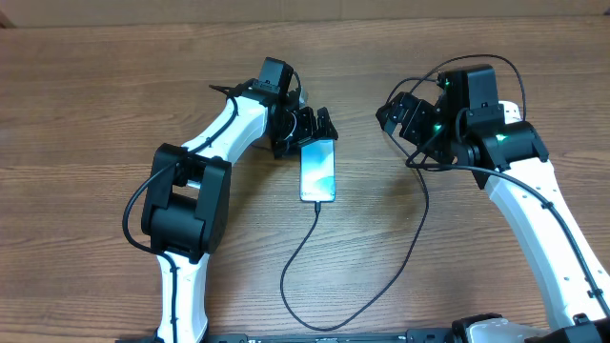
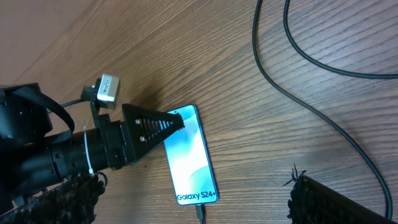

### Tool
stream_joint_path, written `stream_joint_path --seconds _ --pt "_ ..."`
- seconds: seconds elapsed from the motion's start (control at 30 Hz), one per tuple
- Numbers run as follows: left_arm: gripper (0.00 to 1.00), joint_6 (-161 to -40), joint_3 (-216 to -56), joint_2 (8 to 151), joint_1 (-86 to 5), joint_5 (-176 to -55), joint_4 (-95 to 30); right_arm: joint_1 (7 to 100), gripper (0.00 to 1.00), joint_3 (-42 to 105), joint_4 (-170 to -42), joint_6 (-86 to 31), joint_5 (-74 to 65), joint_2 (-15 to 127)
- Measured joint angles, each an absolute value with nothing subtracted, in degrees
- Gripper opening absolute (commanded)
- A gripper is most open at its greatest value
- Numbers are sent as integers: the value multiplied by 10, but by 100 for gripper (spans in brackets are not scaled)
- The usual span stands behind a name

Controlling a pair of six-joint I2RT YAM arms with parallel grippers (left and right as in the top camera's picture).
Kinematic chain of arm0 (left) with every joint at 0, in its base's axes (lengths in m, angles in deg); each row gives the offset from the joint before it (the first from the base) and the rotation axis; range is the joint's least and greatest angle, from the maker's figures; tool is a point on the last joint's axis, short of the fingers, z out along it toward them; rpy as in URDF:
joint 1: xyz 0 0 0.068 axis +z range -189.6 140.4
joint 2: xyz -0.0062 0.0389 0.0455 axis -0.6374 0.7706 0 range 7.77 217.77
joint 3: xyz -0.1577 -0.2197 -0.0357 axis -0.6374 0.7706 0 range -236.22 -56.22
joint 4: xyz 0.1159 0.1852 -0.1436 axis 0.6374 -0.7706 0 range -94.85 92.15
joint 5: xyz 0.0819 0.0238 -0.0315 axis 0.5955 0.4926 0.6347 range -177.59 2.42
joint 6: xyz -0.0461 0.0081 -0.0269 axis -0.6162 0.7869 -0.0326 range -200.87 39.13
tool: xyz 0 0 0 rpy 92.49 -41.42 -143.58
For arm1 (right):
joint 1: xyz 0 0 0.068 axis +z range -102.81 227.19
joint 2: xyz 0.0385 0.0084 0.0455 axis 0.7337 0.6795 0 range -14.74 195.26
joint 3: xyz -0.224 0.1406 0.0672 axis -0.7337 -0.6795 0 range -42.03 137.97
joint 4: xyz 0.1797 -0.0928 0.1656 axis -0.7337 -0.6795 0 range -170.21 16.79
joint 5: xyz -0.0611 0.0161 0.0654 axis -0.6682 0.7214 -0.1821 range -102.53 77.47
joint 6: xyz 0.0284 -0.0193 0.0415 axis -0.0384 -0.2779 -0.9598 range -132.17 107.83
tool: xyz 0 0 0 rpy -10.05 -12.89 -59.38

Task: Plug charger to phone and switch on socket
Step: 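Open the left gripper and release the phone's top edge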

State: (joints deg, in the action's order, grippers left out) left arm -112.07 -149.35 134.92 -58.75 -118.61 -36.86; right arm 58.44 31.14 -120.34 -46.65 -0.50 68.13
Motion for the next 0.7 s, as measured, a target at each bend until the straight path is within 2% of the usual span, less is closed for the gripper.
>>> stream_joint_path --seconds 0.53,0.7 --pt "100 -1118 -1498 1341 -583 -1100 -406 584 100 311 -1223 -466 -9 681" --pt "100 -1089 -1510 1341 -558 -1079 -453 584 100 312 -1230 -466 -13 681"
